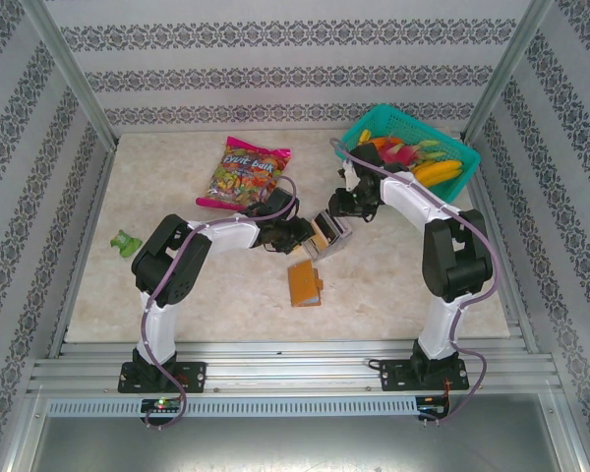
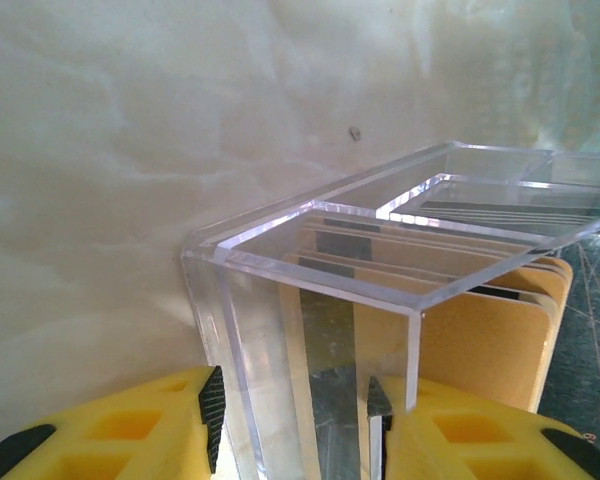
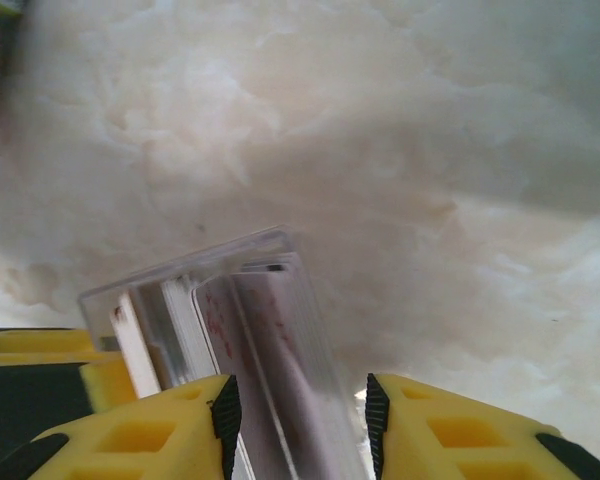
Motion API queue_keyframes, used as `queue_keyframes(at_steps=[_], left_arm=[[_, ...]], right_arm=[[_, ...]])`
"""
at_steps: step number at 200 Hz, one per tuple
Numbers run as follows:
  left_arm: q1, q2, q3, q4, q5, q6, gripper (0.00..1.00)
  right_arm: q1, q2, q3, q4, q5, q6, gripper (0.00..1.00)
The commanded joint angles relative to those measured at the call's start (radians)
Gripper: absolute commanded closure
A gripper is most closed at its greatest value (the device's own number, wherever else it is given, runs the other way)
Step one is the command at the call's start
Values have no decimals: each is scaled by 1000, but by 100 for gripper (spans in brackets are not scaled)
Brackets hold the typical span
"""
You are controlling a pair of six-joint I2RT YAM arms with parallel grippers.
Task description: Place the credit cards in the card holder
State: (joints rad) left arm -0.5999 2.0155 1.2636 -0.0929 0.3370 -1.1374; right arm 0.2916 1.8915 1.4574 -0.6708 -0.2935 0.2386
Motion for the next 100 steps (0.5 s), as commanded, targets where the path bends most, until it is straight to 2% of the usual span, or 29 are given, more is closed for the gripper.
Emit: queue_keyframes(at_steps=[1, 53, 100], left_arm=[[15, 42, 7, -60, -15, 22, 55], [15, 39, 5, -59, -11, 22, 55], [15, 40, 6, -60, -12, 22, 55]], right_arm=[[9, 12, -14, -2, -104, 14, 60], [3, 30, -5, -18, -57, 7, 59], [0, 38, -17, -2, -5, 10, 54]])
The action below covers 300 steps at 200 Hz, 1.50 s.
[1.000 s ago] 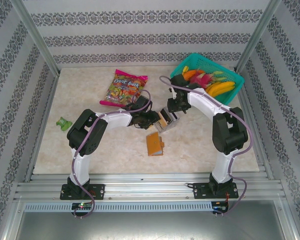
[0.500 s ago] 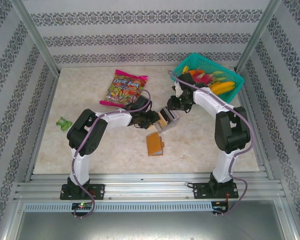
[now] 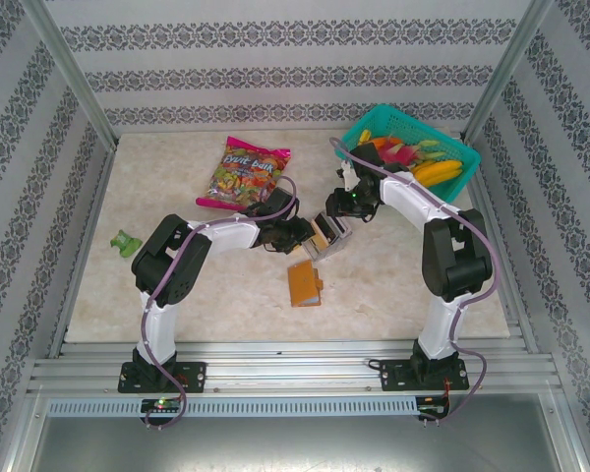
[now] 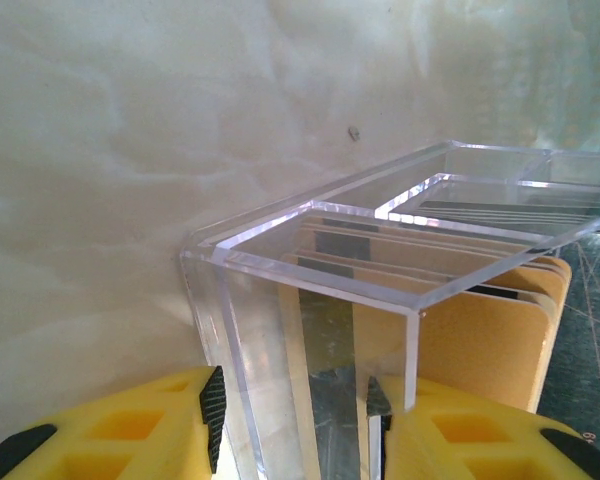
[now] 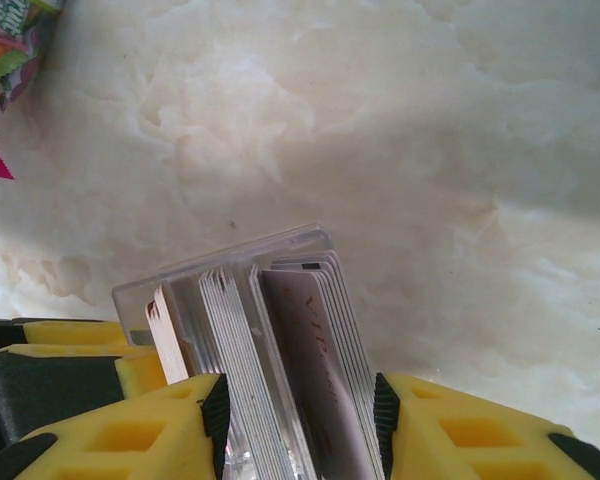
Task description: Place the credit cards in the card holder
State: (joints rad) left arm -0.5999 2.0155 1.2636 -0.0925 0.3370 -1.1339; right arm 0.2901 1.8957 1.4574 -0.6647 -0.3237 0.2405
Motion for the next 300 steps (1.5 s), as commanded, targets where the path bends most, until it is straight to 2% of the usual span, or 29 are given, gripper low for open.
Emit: queue_keyframes(at_steps=[1, 77, 125, 202, 234, 261, 300], left_arm=[[15, 39, 6, -61, -12, 19, 55], [15, 40, 3, -55, -10, 18, 55], [15, 39, 5, -58, -12, 20, 56], [15, 41, 10, -60, -10, 22, 55], [15, 39, 10, -59, -10, 21, 56], [15, 40, 10, -60, -10, 21, 56], [15, 43, 16, -61, -7, 23, 56]], right_arm=[[2, 36, -17, -8, 28, 9, 53], [0, 55, -23, -4, 46, 13, 53], [16, -15, -37, 5, -12, 25, 55], [58, -48, -17, -32, -6, 20, 55], [78, -49, -19, -46, 87, 19, 55], [86, -47, -15, -56, 101, 18, 56], [82, -13, -13, -47, 48, 24, 56]])
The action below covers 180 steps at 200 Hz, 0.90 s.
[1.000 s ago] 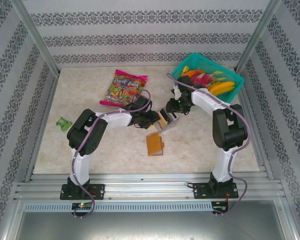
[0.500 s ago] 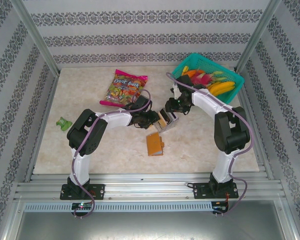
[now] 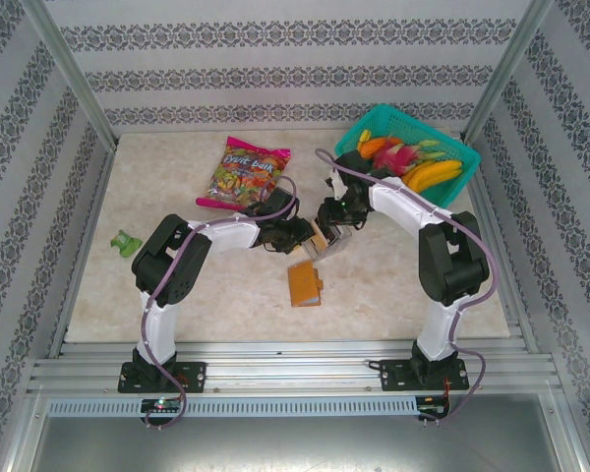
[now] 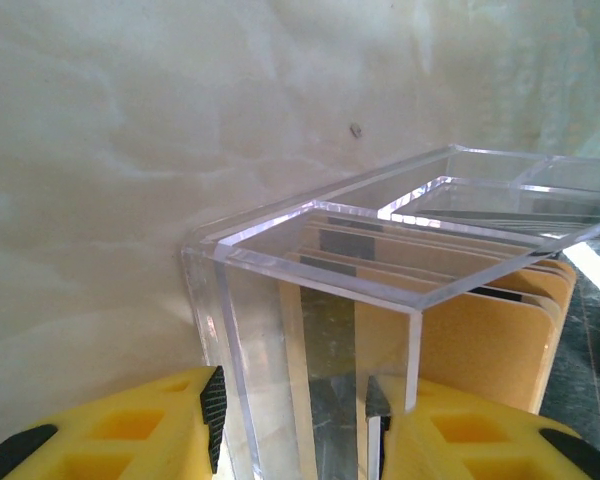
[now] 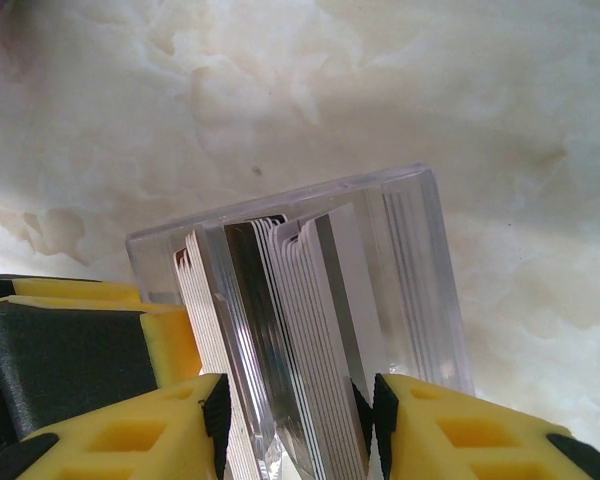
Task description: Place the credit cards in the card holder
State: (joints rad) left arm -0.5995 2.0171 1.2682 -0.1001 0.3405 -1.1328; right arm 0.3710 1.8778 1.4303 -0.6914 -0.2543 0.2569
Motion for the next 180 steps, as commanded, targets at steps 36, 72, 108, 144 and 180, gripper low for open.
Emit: queue_keyframes(at_steps=[36, 72, 108, 144, 180], left_arm=[[15, 40, 5, -53, -11, 21, 56], [15, 38, 3, -50, -12, 21, 56], [15, 39, 5, -51, -10, 21, 56], [15, 39, 8, -52, -10, 22, 55], [14, 40, 5, -50, -9, 21, 56]], right_arm=[[-7, 48, 35, -16, -74, 13, 54], [-9, 68, 48, -19, -60, 16, 54], [-12, 64, 56, -26, -46, 13, 53], [-15, 42, 50, -20, -99, 19, 56], [-21, 9, 47, -19, -118, 25, 58]])
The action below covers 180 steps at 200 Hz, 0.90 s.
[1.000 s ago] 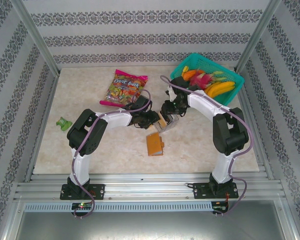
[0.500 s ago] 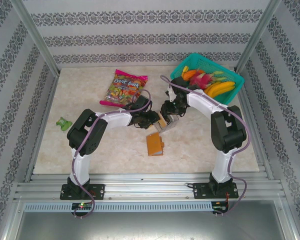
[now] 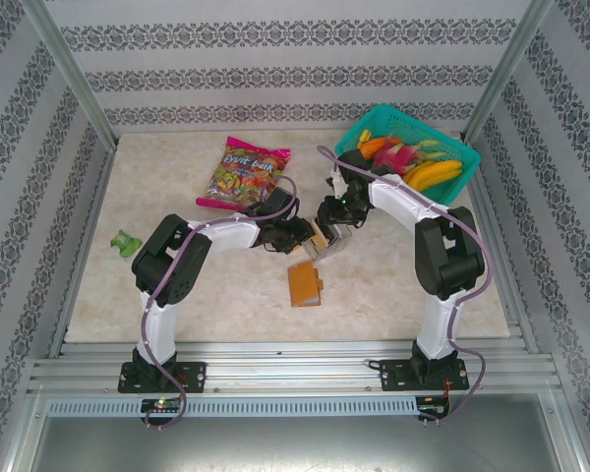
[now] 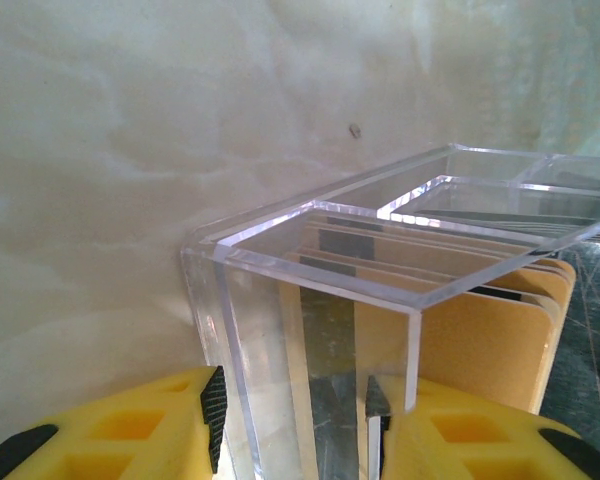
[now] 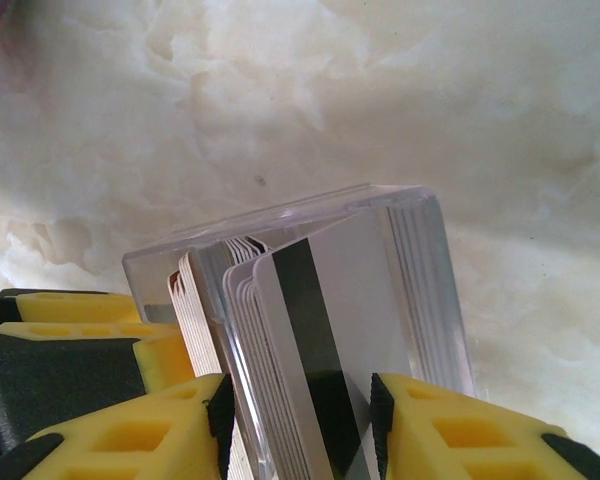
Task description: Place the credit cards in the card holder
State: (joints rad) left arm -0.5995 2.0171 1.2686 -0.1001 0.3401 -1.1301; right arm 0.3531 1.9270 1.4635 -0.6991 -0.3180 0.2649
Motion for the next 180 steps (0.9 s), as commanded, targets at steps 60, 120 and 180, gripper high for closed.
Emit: queue_keyframes(at_steps=[60, 120, 180], left_arm=[[15, 39, 6, -51, -8, 18, 56], [15, 39, 7, -51, -7, 20, 56], [15, 40, 5, -48, -6, 20, 56]], right_arm=[[-12, -49, 15, -11, -81, 17, 59], [-13, -45, 17, -14, -79, 17, 61], [-15, -56, 19, -18, -76, 17, 69]])
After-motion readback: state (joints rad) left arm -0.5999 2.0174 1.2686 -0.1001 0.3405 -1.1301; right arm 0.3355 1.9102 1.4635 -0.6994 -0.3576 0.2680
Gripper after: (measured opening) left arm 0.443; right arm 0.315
